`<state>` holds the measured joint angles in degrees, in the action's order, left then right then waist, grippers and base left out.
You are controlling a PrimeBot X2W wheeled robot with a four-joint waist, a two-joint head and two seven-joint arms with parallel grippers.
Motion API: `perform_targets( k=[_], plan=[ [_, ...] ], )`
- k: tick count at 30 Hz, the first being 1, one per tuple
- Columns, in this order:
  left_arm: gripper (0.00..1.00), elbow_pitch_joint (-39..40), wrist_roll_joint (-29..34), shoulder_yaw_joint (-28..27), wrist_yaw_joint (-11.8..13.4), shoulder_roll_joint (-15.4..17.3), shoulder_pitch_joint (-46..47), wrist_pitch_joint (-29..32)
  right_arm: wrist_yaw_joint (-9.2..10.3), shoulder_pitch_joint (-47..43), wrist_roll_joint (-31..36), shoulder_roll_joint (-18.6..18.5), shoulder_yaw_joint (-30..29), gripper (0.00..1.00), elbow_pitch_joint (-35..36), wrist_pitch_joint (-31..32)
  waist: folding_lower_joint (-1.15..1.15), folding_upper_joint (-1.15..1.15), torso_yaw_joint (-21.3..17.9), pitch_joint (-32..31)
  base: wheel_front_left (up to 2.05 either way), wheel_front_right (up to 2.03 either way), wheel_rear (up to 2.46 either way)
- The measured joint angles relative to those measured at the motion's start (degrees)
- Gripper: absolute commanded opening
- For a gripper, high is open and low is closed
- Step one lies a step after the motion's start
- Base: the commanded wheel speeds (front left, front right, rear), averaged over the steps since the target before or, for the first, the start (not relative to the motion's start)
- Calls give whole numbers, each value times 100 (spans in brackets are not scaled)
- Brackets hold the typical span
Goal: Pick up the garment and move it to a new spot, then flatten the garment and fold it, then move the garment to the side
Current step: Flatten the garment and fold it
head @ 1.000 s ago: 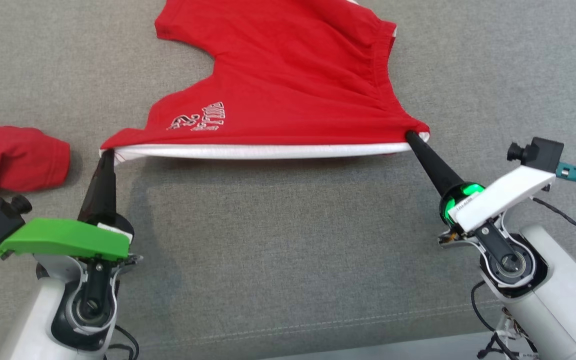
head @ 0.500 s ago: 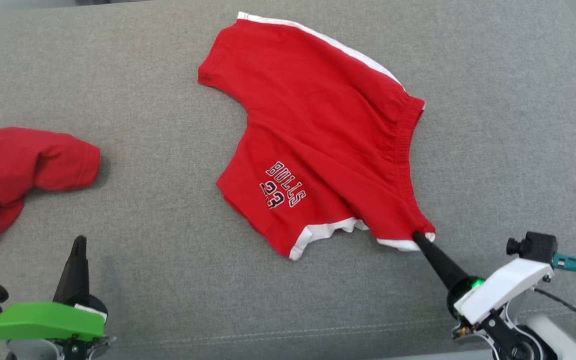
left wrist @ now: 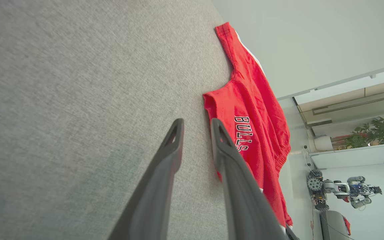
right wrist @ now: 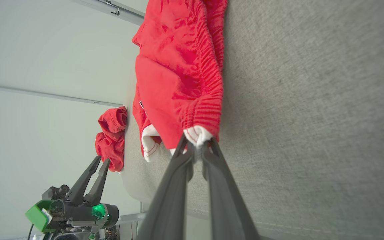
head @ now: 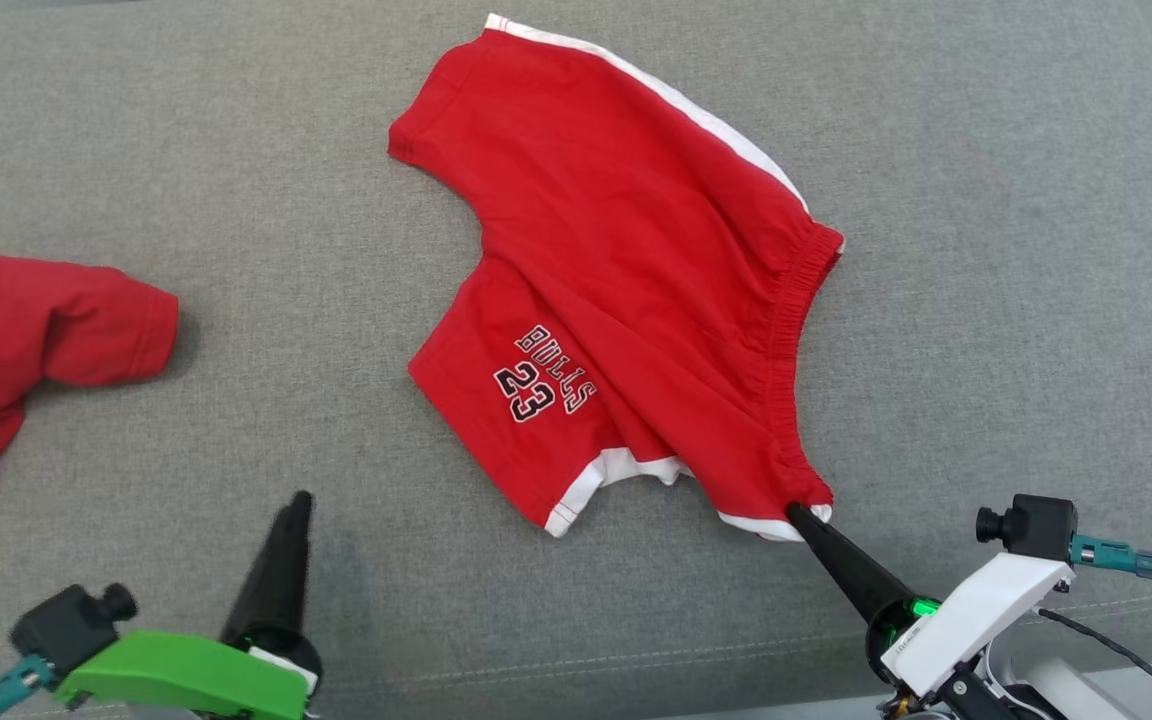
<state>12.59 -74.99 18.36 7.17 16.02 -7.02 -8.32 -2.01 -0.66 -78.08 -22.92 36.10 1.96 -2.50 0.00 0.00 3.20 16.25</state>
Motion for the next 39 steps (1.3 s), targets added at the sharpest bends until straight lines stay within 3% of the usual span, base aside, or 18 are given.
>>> perform_targets(
  k=[1, 2, 3, 8, 15, 39],
  plan=[
    [48, 16, -48, 122, 0, -46, -5, 104, 0, 7, 15, -21, 0, 0, 9, 0, 0, 0, -22, -5, 0, 0, 0],
    [62, 45, -149, 237, 0, -91, -7, 203, 1, 14, 41, -41, -2, 0, 22, 0, 0, 0, -45, -10, 0, 0, 0],
    [99, 82, -302, 332, 0, -160, -12, 300, 1, 16, 48, -52, -12, 0, 45, 0, 0, 0, -69, -14, 0, 0, 0],
    [100, 108, -744, 759, 0, -504, -36, 694, 7, 15, 48, -68, -91, 0, 130, -58, 0, 0, -150, -13, 0, 0, 0],
    [100, -113, -1358, 835, 0, -822, -146, 1013, 19, 15, 49, -70, -85, 0, 253, -78, 0, 0, -188, 76, 0, 0, 0],
    [100, -1025, -1508, 967, 0, -1141, 735, 1365, 88, 135, 144, -58, -57, 0, 382, -73, 0, 0, -341, 346, 0, 0, 0]
  ],
)
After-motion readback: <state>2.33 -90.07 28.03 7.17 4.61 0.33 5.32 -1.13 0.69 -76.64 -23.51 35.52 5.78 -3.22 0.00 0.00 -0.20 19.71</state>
